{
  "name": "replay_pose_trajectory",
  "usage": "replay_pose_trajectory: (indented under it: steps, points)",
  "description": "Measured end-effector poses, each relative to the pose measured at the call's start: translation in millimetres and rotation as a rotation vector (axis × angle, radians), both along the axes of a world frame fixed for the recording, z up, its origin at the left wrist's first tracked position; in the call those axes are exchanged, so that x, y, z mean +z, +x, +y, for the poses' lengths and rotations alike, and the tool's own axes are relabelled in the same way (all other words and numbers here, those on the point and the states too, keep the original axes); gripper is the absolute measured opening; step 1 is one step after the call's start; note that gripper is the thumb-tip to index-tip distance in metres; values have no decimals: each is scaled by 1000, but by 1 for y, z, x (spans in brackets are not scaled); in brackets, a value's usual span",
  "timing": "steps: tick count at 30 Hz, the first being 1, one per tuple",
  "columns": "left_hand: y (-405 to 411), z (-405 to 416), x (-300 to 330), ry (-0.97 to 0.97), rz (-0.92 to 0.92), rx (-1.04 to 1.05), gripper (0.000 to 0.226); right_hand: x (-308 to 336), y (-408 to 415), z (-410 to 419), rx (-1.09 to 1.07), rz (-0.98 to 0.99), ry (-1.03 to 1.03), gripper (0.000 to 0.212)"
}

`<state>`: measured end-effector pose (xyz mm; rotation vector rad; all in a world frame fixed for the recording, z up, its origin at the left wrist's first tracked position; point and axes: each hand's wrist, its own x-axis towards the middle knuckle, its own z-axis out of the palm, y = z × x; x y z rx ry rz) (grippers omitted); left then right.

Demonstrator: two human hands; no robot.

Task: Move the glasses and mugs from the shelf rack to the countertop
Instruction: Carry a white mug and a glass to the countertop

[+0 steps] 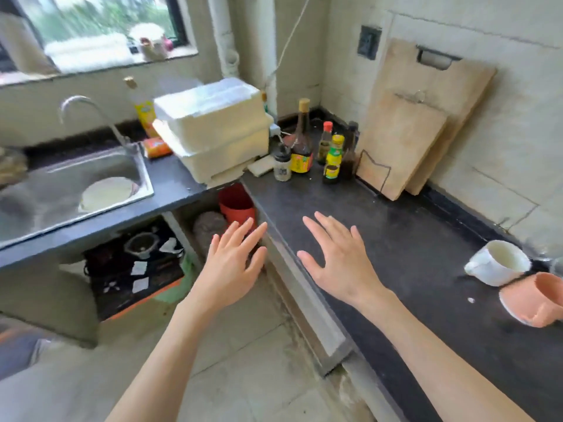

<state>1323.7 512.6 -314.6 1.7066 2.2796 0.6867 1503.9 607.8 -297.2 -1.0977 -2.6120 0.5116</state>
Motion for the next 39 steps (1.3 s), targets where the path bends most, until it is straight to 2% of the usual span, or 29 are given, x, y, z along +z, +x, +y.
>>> replay_pose_trajectory:
  steps: [7, 13, 18, 29, 39]
  points:
    - [-128, -157, 0, -1, 46, 324, 49, 6, -171, -105, 315, -3, 22, 61]
    - [-232, -291, 0, -43, 70, 531, 49, 3, -312, -210, 487, 29, 8, 62]
    - [-311, -371, 10, -45, 71, 707, 49, 8, -421, -282, 655, 93, 11, 61]
    - [-480, -441, 9, -86, 65, 921, 50, -2, -630, -325, 863, 84, 80, 61]
    - [-640, -486, 60, 17, 122, 1079, 47, 28, -828, -358, 990, 155, 103, 61]
